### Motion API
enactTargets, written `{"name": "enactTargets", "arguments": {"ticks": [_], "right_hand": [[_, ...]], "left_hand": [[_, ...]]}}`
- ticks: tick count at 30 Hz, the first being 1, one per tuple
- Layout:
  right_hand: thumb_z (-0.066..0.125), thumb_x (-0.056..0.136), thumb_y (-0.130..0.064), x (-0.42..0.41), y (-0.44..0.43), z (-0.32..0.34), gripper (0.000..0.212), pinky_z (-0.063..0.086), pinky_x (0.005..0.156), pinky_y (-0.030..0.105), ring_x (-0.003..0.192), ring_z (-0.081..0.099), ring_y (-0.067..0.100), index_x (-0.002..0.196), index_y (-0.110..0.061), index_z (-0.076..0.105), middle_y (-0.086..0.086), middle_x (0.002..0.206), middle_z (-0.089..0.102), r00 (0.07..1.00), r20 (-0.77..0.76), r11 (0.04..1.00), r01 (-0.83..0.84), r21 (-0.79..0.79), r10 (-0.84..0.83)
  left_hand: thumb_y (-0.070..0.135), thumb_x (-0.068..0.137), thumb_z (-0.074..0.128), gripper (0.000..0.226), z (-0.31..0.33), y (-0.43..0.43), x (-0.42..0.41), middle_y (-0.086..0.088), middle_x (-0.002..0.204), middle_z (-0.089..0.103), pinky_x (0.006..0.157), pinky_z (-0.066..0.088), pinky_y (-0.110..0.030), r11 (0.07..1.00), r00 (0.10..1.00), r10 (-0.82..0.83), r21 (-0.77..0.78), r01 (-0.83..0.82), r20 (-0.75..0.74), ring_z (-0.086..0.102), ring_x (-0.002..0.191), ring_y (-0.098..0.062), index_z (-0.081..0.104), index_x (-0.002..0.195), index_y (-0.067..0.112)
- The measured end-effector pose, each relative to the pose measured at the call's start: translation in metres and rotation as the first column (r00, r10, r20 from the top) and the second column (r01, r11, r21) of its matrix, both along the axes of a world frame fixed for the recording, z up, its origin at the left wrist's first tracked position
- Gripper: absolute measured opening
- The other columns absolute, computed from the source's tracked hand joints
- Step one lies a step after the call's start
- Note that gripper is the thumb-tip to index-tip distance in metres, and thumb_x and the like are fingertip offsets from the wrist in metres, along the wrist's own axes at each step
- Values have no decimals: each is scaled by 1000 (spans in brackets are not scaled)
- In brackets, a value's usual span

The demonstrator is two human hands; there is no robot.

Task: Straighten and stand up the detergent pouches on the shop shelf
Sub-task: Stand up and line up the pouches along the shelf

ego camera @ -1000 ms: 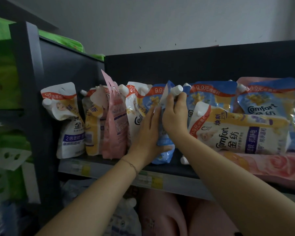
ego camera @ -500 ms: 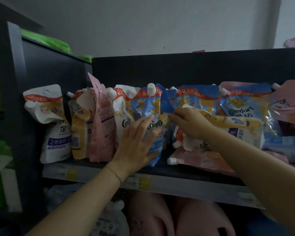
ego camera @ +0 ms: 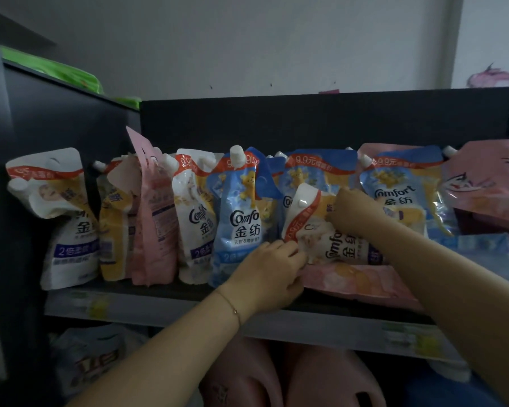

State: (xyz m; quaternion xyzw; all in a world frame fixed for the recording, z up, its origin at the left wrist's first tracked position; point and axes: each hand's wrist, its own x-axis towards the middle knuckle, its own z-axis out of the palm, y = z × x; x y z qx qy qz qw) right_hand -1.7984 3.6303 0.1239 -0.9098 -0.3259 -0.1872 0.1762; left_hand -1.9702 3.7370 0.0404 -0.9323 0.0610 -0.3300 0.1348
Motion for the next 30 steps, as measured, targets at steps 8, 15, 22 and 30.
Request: {"name": "enactTargets", "arguments": {"ticks": [8,15,22,30], "right_hand": [[50,96,-24,-10,-5,7,22,43,78,40,81,55,29,78,-12,53,3,75,52,995,91,922,-66,382,33],[48,99,-31,-30,-7,24,21,40,57,28,74,58,16,96,-12,58,1,84,59,972,32,612,-171,772,232],[53,98,-32,-59,24,6,23,53,68,35,75,62,18,93,-13,64,3,80,64,824,-122,382,-121,916,553],[51,99,-25,-58,22,4,29,49,74,32,82,59,18,101,-1,67,16,99,68,846,-231,717,-227,659,480]], "left_hand": [[39,92,55,26,3,1,1,-3,109,48,76,40,-28,897,989,88,-423,-130,-119,52,99,-24,59,92,13],[58,83,64,43,9,-9,16,9,100,51,80,44,-22,594,998,32,-802,-58,-48,54,94,-10,58,105,22],[32,59,91,83,18,-9,25,5,119,66,89,54,-25,208,876,-11,-856,474,482,63,108,-5,52,131,17],[13,78,79,55,16,-4,19,12,111,63,85,52,-22,295,805,210,-821,489,555,63,103,-7,48,116,36]]}}
